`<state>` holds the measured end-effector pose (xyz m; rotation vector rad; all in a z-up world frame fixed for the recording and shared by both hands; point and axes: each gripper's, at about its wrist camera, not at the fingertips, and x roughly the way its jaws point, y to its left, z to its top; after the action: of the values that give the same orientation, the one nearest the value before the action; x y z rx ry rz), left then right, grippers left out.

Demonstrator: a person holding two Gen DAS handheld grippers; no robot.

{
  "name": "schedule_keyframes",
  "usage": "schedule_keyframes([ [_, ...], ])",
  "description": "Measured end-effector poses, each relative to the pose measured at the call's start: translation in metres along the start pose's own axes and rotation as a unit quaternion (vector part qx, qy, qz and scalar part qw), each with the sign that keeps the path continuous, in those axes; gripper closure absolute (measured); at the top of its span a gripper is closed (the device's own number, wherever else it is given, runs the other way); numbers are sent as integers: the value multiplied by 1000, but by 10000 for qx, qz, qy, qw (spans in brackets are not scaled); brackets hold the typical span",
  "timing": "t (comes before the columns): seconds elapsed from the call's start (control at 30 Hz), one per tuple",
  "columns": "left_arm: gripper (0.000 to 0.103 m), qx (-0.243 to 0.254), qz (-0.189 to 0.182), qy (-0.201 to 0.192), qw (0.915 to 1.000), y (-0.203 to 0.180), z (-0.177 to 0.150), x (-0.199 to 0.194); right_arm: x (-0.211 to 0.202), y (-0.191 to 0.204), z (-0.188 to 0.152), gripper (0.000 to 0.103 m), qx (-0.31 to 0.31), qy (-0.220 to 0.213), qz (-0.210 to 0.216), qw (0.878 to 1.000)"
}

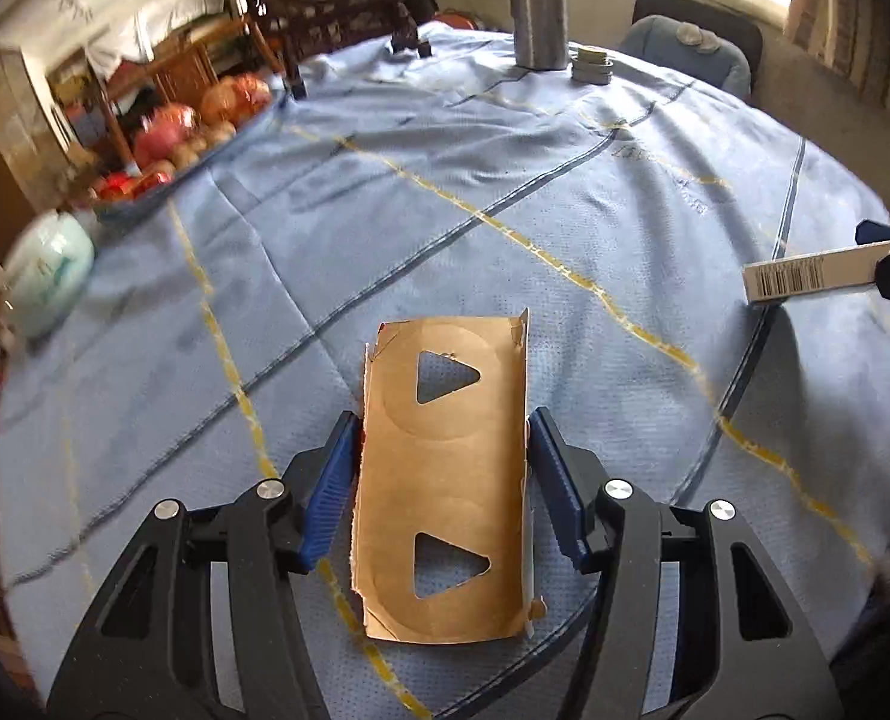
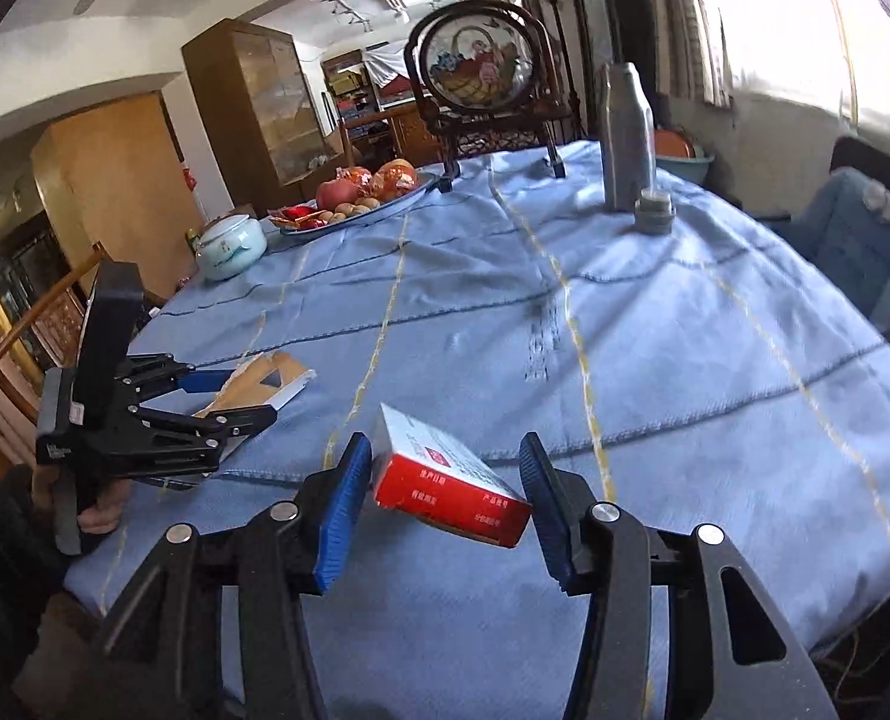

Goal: Collect trash
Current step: 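Carry cardboard and medicine box to the wastebasket and open both tools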

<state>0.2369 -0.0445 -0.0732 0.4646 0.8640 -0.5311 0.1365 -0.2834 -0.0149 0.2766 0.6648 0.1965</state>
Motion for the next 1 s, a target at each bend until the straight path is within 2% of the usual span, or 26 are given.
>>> schedule_keyframes([
  [0.17, 46, -27, 64, -83, 9999, 1, 0, -4, 5, 9, -14, 52, -121, 136, -89, 9998],
  [0.3, 46, -111, 39, 60, 9999, 6, 1, 1, 13, 18, -20, 51, -383, 277, -340, 9983],
  [0.37, 46, -127, 21, 90, 9999, 7, 1, 3, 18, 22, -22, 42, -482, 379, -324, 9976],
  [0.4, 46, -129, 14, 91, 9999, 7, 0, 3, 18, 23, -22, 31, -499, 390, -323, 9975],
  [0.43, 46, -127, 16, 96, 9999, 7, 0, 3, 18, 24, -22, 27, -519, 373, -334, 9974],
  [0.67, 46, -78, 58, 80, 9999, 6, 0, 3, 32, 28, -19, 27, -558, 561, -475, 9957],
  [0.7, 46, -76, 55, 74, 9999, 6, 0, 2, 36, 29, -21, 32, -600, 602, -526, 9950],
  [0.73, 46, -64, 52, 57, 9999, 5, 0, 2, 38, 30, -22, 56, -639, 630, -555, 9944],
  [0.77, 46, -51, 54, 36, 10000, 5, 0, 1, 40, 31, -24, 58, -640, 677, -512, 9943],
  [1.0, 46, 166, 402, -643, 9970, -9, 1, -28, 2, 25, -20, 58, -228, 34, -255, 9994],
])
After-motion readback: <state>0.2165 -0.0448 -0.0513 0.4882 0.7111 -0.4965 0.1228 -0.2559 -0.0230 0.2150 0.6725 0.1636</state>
